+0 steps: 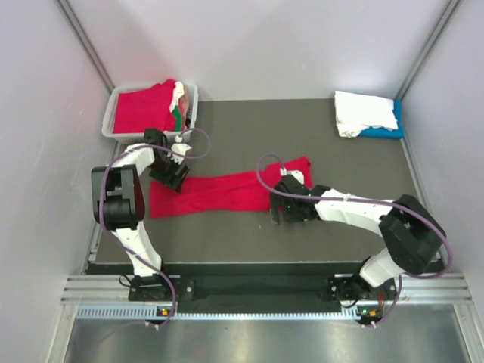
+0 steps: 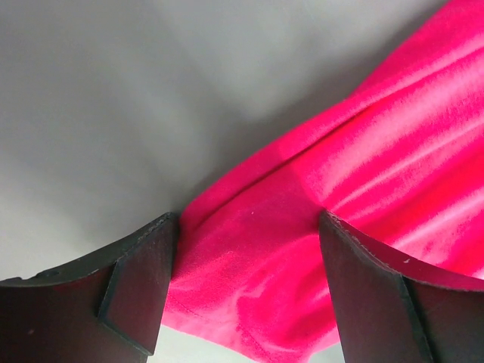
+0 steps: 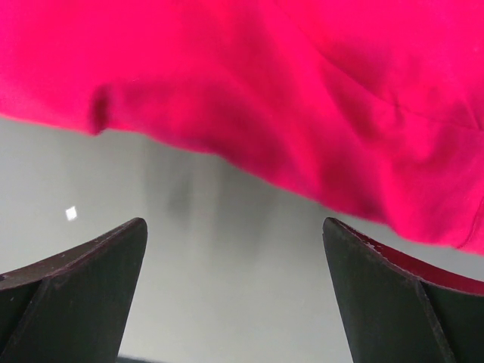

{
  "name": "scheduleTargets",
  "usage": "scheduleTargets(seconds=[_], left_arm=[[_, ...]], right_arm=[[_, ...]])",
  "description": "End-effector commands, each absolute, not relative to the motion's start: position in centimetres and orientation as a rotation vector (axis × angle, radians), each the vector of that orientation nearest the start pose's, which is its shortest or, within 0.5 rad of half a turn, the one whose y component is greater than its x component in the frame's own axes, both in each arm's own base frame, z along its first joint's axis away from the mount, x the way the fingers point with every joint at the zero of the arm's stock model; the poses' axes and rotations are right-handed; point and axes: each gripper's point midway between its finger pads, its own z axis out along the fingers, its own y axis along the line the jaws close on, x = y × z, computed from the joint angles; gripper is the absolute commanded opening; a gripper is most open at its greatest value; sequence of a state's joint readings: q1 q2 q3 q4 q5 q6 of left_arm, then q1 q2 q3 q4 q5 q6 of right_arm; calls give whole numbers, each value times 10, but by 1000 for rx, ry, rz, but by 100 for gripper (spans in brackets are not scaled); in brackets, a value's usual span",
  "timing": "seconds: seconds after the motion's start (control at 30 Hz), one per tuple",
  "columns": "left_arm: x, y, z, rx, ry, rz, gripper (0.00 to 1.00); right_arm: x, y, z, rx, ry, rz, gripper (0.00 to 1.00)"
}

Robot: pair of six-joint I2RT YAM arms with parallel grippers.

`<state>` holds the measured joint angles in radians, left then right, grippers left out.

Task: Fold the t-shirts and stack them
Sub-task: Fold the tshirt

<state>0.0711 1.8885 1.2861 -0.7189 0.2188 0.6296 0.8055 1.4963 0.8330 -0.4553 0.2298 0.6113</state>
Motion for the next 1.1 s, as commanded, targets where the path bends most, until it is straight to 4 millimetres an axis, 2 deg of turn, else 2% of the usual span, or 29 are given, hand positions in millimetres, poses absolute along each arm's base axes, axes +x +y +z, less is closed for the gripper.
scheduleTargets(seconds=[0.0, 0.33, 0.43, 0.53, 0.7, 0.8, 0.87, 0.93, 1.07], left_arm=[[357, 12, 38, 843, 2688, -169, 79], [348, 9, 49, 850, 2665, -177, 79], [347, 9, 51, 857, 2660, -169, 79], [348, 10, 56, 856, 2651, -156, 79], [354, 9, 67, 843, 2622, -152, 80], [361, 8, 75, 825, 2603, -148, 80], [368, 9, 82, 811, 2589, -137, 80], [375, 9, 93, 799, 2563, -123, 80], [383, 5, 109, 783, 2534, -142, 81]], right_arm=[[256, 217, 44, -168, 2584, 184, 100], [295, 201, 65, -122, 2516, 138, 100], [302, 194, 67, -111, 2511, 123, 99], [298, 194, 63, -106, 2528, 140, 100], [278, 208, 59, -110, 2560, 221, 100], [265, 222, 63, -147, 2566, 250, 100], [255, 239, 70, -196, 2559, 287, 100], [252, 256, 81, -240, 2534, 307, 100], [262, 262, 92, -254, 2505, 286, 100]])
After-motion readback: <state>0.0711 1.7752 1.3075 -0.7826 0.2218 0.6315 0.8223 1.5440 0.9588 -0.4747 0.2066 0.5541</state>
